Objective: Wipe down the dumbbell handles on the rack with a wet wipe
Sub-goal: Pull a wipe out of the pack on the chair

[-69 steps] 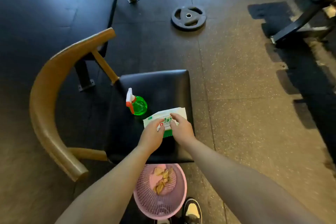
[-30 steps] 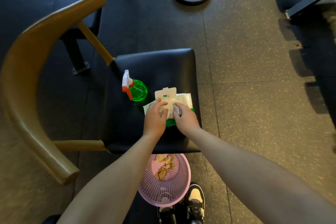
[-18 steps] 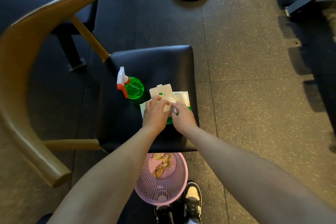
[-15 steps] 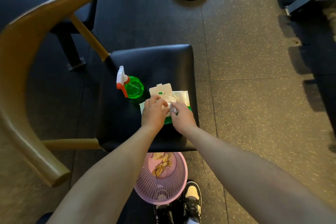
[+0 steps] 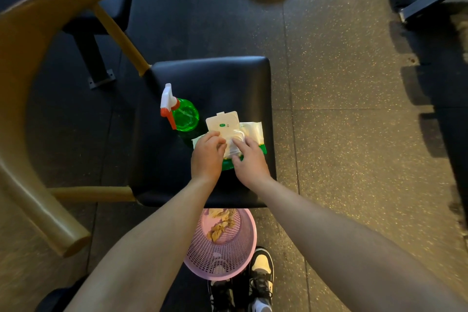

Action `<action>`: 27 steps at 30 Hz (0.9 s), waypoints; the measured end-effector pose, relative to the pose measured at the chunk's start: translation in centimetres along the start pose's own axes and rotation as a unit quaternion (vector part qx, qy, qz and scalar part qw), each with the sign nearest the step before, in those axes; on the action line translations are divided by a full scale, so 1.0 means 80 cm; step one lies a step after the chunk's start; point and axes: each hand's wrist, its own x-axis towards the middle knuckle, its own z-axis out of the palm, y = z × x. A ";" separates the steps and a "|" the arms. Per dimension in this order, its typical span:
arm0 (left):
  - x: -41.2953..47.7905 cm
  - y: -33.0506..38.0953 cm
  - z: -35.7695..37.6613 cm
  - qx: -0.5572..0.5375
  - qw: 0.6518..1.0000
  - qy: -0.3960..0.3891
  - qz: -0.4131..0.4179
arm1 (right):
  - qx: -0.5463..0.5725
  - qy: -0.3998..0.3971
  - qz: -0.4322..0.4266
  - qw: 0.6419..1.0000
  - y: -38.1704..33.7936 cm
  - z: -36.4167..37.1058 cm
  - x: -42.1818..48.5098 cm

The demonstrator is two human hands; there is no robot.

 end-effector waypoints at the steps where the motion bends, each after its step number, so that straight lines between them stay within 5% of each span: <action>1: -0.001 0.000 -0.002 -0.007 1.000 0.003 0.001 | -0.007 0.003 -0.003 1.000 -0.001 0.001 -0.002; 20: -0.008 0.013 -0.019 -0.169 0.980 -0.025 -0.104 | -0.036 -0.035 0.021 0.999 -0.011 -0.003 -0.002; 27: -0.006 0.002 -0.018 -0.130 0.987 -0.084 -0.048 | 0.017 -0.038 0.028 0.999 -0.004 -0.003 -0.003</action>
